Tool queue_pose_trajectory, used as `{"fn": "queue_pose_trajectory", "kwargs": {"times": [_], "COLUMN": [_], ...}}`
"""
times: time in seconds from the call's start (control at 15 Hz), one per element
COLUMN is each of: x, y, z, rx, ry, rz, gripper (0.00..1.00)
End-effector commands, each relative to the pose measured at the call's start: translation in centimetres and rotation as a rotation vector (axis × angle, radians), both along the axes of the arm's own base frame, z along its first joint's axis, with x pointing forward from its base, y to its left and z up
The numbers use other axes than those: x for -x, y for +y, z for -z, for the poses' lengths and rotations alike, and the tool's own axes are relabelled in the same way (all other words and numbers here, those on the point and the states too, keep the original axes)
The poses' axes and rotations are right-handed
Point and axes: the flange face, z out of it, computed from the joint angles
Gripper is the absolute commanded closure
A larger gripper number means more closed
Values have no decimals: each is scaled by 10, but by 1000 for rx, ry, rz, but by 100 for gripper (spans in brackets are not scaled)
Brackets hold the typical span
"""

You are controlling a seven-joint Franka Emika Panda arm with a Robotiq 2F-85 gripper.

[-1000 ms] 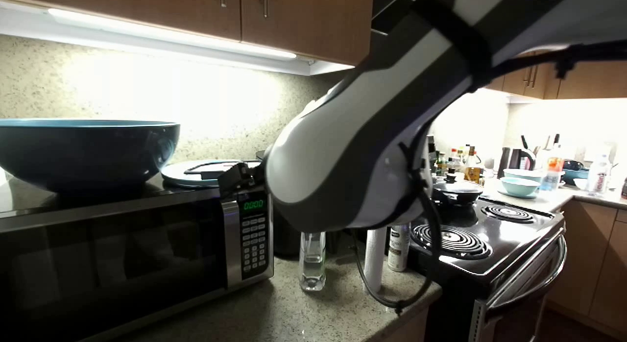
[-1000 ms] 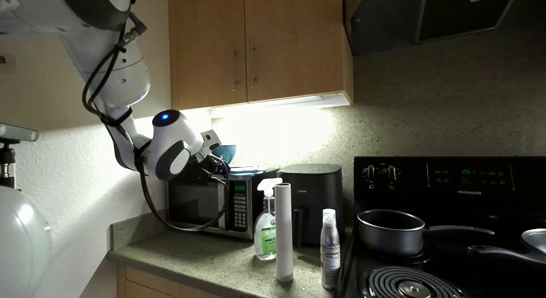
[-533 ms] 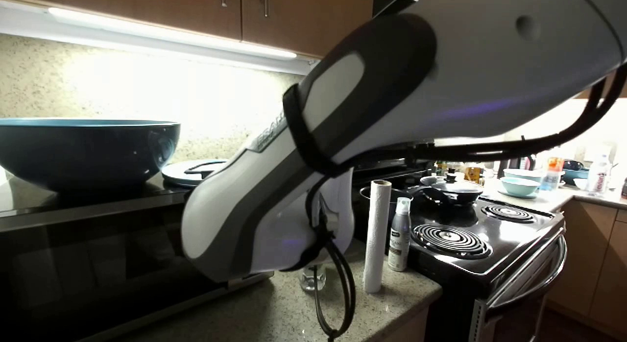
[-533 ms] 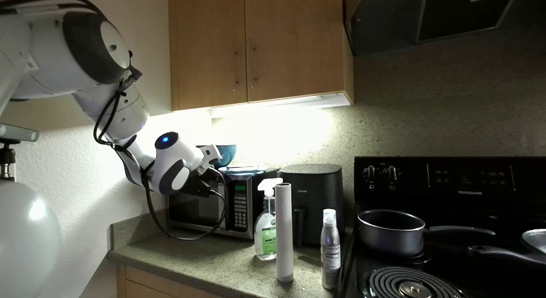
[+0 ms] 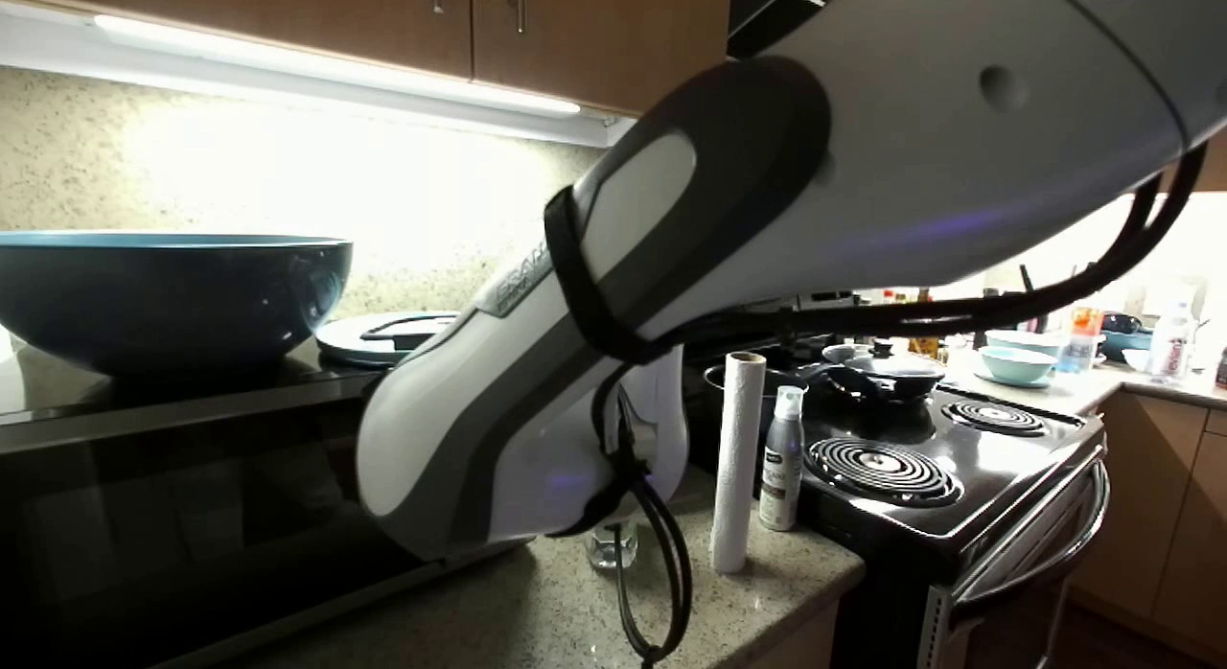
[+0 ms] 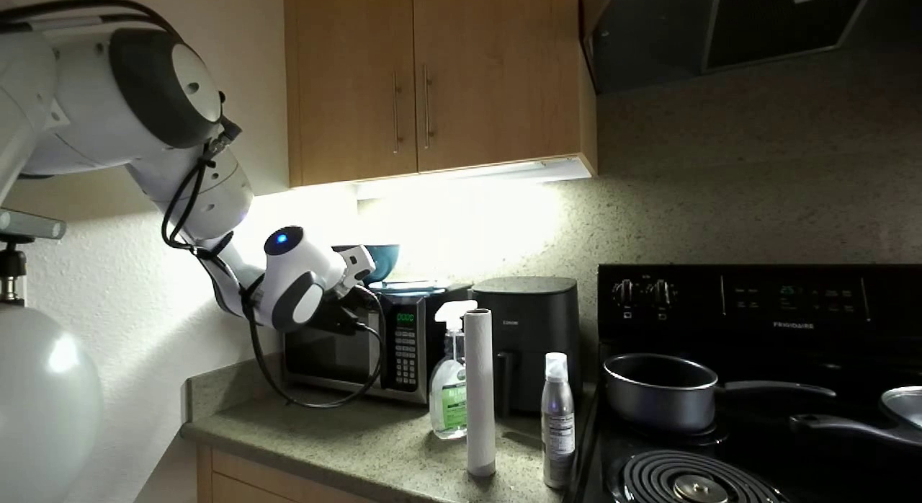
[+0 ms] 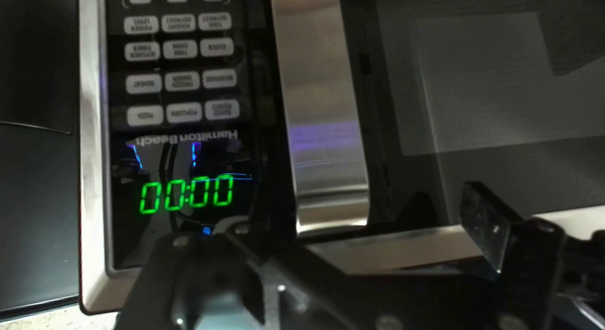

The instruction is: Open the microwave door

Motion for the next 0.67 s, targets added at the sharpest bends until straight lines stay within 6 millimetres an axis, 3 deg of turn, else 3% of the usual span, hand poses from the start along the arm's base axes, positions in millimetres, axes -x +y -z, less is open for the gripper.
{"fn": "queue_pose_trajectory", "kwargs": {"times": [0.0, 0.27, 0.6], "x": [-6, -14, -23], "y": [-4, -6, 3], "z": [22, 41, 44], "rx": [21, 39, 30], "ry": [44, 88, 125], "rz": [7, 6, -17], "gripper": [0, 0, 0]}}
